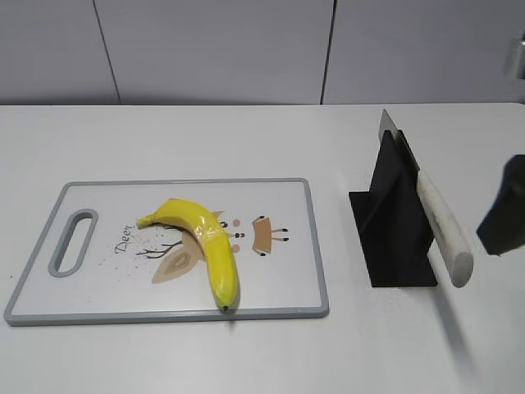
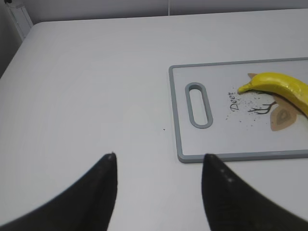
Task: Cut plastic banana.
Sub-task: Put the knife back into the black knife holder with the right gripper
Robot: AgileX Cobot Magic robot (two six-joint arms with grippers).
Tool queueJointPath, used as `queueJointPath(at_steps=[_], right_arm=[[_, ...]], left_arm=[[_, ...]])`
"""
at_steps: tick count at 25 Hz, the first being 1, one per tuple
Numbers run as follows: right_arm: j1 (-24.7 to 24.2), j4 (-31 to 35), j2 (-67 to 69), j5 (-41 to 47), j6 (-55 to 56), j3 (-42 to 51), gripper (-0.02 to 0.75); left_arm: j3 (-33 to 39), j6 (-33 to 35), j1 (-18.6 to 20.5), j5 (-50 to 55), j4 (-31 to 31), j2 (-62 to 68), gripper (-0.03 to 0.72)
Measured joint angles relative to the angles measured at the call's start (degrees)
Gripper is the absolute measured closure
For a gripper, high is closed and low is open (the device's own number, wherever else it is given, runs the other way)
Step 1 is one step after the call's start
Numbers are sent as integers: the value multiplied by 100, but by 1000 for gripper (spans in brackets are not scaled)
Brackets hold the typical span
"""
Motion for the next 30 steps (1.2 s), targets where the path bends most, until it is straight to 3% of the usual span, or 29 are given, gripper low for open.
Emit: queueJointPath(at_steps=[5, 18, 30], right_arm=[[0, -162, -1231, -1, -891, 508, 118], [0, -400, -4380, -317, -1215, 2514, 143], [0, -598, -6320, -391, -993, 2596, 148]], left_arm=[[0, 0, 0, 0, 0, 0, 146], [0, 0, 0, 0, 0, 0, 146], [0, 0, 0, 0, 0, 0, 165]])
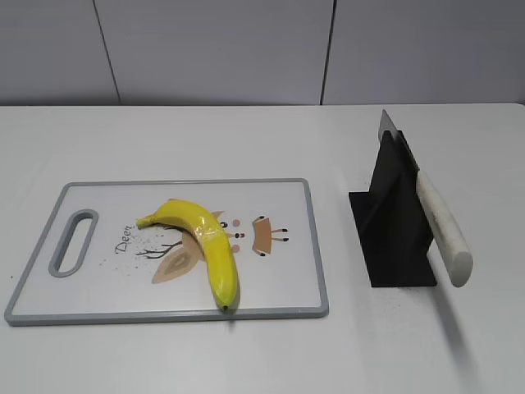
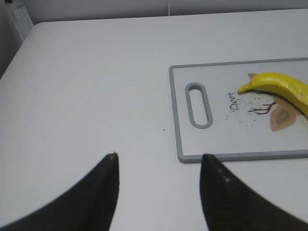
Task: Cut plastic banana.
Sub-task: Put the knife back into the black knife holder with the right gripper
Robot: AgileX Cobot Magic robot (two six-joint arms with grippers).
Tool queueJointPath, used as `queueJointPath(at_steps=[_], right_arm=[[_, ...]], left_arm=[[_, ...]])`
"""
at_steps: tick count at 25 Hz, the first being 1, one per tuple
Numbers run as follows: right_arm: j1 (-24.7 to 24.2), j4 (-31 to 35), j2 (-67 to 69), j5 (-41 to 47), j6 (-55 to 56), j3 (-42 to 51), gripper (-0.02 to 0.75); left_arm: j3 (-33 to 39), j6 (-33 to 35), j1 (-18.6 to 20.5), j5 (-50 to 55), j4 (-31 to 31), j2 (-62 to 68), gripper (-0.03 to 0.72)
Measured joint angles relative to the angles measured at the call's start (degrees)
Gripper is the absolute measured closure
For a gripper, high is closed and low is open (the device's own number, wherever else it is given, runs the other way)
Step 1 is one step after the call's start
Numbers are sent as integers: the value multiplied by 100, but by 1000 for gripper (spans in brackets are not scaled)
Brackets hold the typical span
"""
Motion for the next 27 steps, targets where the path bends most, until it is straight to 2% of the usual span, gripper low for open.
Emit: queueJointPath(at_steps=[9, 13, 18, 27], right_arm=[[-20, 47, -732, -24, 10, 0, 158], [-274, 166, -737, -29, 15, 0, 159], [-866, 210, -737, -29, 16, 0, 164], [-903, 241, -737, -29, 16, 0, 169]], left_arm=[[0, 0, 2, 3, -2, 0, 176], [0, 0, 2, 3, -2, 0, 179], [0, 0, 2, 3, -2, 0, 181], [0, 0, 2, 3, -2, 0, 181]])
